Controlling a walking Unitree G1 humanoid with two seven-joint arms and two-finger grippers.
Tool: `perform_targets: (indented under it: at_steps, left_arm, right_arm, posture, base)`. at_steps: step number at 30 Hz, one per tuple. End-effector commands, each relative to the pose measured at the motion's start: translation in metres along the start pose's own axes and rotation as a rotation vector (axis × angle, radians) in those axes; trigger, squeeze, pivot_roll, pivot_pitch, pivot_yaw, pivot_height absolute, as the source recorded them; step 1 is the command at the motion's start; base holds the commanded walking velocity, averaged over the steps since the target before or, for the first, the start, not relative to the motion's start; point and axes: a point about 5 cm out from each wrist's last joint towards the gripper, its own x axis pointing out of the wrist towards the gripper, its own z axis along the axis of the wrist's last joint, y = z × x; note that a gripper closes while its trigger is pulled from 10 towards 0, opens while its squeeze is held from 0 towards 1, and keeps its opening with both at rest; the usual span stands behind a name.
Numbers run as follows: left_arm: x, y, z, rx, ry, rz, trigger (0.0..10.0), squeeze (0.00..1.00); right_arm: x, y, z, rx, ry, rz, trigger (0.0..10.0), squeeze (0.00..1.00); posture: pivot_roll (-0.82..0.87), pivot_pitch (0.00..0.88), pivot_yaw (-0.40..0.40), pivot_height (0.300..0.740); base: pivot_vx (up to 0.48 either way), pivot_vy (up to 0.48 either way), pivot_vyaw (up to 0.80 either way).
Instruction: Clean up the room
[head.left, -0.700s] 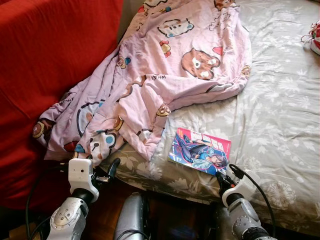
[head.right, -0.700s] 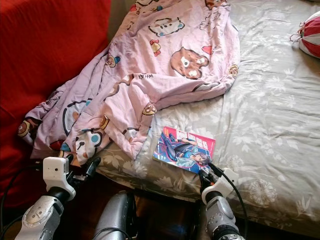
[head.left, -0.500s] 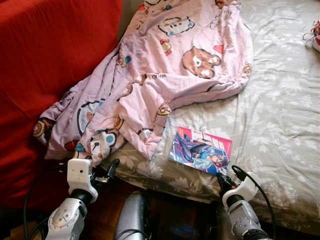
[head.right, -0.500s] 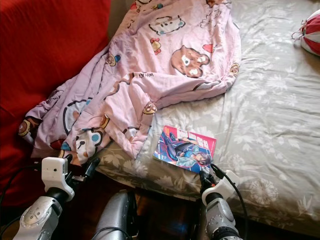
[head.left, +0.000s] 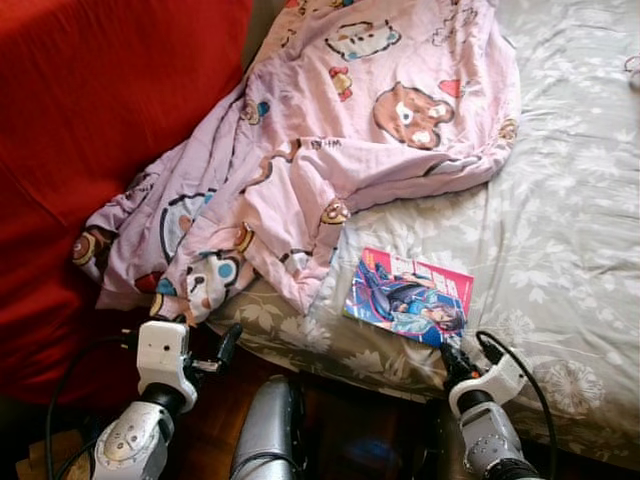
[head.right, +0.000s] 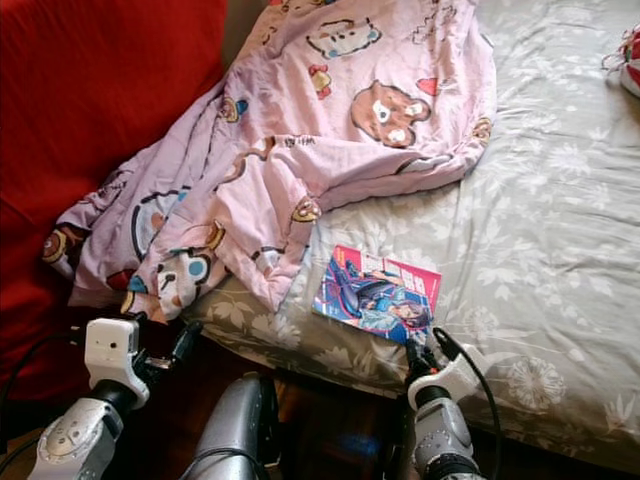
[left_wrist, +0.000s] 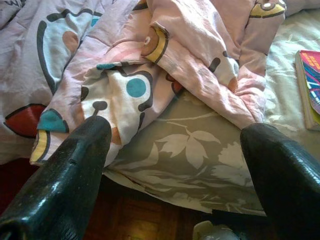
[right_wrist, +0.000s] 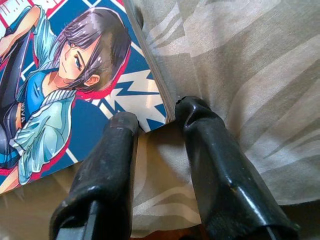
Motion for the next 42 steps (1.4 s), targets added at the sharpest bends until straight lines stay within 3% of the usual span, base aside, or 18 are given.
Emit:
perform_targets:
  at_steps: [1, 9, 19, 30, 42]
  left_arm:
    - [-0.005, 0.002, -0.008, 0.005, 0.047, 0.003, 10.0, 0.0]
    - [-0.004, 0.001, -0.007, 0.012, 0.042, -0.002, 10.0, 0.0]
    - [0.0, -0.002, -0.007, 0.034, 0.036, -0.021, 10.0, 0.0]
    - [0.002, -0.003, -0.006, 0.053, 0.032, -0.031, 10.0, 0.0]
    - [0.003, -0.004, -0.007, 0.096, 0.029, -0.049, 10.0, 0.0]
  right_arm:
    - [-0.013, -0.021, -0.019, 0.034, 0.064, -0.095, 10.0, 0.0]
    - [-0.019, -0.026, -0.025, 0.053, 0.064, -0.099, 10.0, 0.0]
    - [-0.021, -0.036, -0.012, 0.133, -0.055, -0.128, 10.0, 0.0]
    - [-0.022, -0.031, -0.016, 0.195, -0.072, -0.047, 10.0, 0.0]
    - [-0.026, -0.034, -0.021, 0.232, -0.071, -0.05, 10.0, 0.0]
  posture:
    - [0.22, 0.312, 0.122, 0.602]
    - [0.22, 0.304, 0.12, 0.602]
    - [0.2, 0.272, 0.116, 0.602]
    - [0.2, 0.272, 0.118, 0.602]
    - [0.2, 0.271, 0.122, 0.602]
  base:
    - [0.0, 0.0, 0.0]
    - [0.0, 0.0, 0.0]
    - [0.0, 0.0, 0.0]
    - [0.0, 0.0, 0.0]
    - [0.0, 0.0, 0.0]
